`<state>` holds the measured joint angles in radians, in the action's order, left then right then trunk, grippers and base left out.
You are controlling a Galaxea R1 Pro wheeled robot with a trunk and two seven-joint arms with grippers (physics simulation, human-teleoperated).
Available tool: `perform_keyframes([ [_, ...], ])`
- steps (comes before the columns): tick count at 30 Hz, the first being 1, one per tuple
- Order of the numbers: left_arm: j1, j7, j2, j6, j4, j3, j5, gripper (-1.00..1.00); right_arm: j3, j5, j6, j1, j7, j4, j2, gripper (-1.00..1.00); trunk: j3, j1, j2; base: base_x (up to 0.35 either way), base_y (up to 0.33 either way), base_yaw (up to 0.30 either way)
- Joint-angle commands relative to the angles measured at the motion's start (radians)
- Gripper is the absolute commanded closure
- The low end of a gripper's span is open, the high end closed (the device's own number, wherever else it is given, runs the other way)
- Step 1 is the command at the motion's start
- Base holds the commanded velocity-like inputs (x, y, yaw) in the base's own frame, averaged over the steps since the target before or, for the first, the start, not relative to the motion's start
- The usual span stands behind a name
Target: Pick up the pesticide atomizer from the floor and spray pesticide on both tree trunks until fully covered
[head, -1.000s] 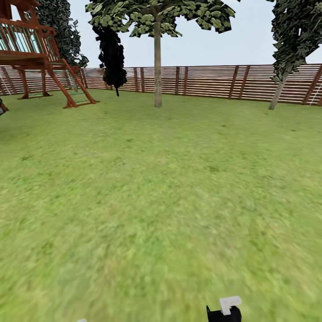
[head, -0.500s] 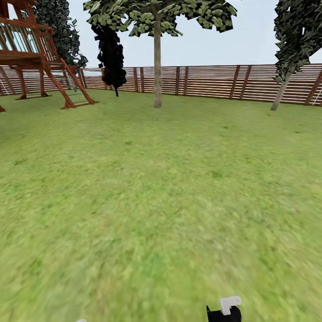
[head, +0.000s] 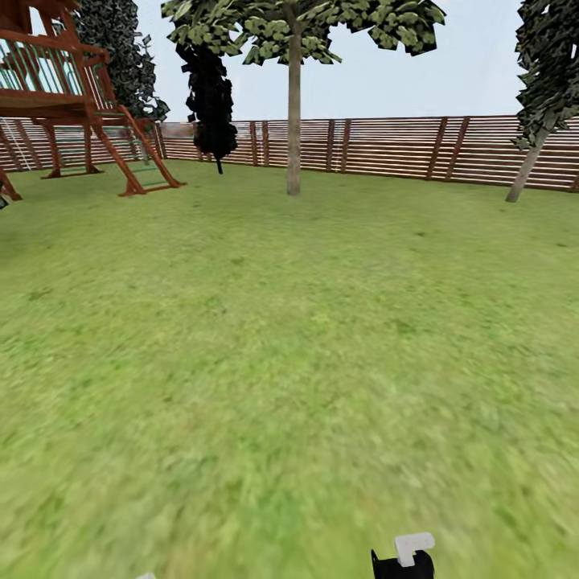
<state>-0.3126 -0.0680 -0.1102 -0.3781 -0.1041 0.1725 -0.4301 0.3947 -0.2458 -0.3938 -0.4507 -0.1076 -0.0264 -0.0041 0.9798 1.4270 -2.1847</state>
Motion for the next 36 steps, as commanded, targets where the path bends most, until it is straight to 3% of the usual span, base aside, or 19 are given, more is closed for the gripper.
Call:
perform_keyframes([
  [1,0.0,-0.006,0.0,-0.002,0.0,0.009,-0.004,1.0,0.009,-0.007,-0.002,0.0,-0.003,0.0,0.0,-1.0,0.001,0.0,0.0,0.34,0.0,0.002],
  [36,0.0,-0.006,0.0,-0.003,0.0,0.009,-0.004,1.0,0.009,-0.007,-0.001,0.0,-0.003,0.0,0.0,-1.0,0.001,0.0,0.0,0.34,0.0,-0.018],
])
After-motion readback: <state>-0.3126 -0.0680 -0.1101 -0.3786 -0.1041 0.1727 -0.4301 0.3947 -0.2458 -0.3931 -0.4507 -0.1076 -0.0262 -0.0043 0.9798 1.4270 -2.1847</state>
